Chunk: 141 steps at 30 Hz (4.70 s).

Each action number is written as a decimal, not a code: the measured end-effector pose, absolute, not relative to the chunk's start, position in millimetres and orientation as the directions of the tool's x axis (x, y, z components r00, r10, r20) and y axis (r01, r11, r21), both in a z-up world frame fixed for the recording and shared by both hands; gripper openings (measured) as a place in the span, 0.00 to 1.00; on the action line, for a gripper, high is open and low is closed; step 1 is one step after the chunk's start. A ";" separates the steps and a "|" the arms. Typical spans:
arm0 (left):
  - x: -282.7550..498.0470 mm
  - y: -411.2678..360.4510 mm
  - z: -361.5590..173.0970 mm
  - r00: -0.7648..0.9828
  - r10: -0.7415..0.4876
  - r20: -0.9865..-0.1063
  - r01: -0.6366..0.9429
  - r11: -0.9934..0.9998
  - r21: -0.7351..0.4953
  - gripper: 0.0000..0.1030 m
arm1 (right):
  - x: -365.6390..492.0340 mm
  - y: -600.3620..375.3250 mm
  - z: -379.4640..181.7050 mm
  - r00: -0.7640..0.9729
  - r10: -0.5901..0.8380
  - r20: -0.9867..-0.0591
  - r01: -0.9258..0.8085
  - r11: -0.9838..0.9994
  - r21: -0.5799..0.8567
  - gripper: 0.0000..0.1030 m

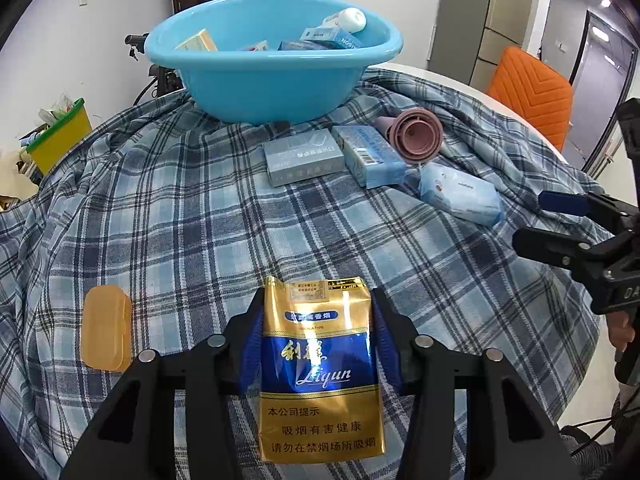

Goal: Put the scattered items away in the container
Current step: 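Close the left gripper on the Liqun pack and lift it, then hold the Liqun pack in the left gripper while the right tool hovers beside it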

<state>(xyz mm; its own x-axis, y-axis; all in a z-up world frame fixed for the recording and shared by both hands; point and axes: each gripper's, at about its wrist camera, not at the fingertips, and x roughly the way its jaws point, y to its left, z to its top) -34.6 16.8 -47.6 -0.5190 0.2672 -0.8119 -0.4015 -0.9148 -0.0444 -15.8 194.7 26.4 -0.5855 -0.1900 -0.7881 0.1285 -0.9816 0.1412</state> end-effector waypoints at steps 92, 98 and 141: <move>16.9 43.7 -62.3 -0.258 0.415 -0.872 -0.696 -0.707 -0.131 0.53 | 22.8 132.2 8.1 -0.340 -0.520 -0.784 0.678 -0.713 0.179 0.10; 19.6 50.2 -62.1 -0.274 0.389 -0.880 -0.700 -0.708 -0.095 0.53 | 28.9 136.1 7.3 -0.327 -0.516 -0.791 0.672 -0.716 0.189 0.10; 4.4 35.2 -59.8 -0.509 0.207 -0.836 -0.346 -0.938 -0.021 0.79 | 54.0 165.6 51.5 -0.766 -0.256 -0.590 0.302 -0.953 0.020 0.84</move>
<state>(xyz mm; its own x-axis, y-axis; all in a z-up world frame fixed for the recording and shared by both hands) 4.4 35.2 -59.8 -0.5090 0.2068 -0.8356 -0.3461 -0.9380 -0.0213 54.0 165.6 51.5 -0.7662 -0.2556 -0.5895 0.3021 -0.9530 0.0205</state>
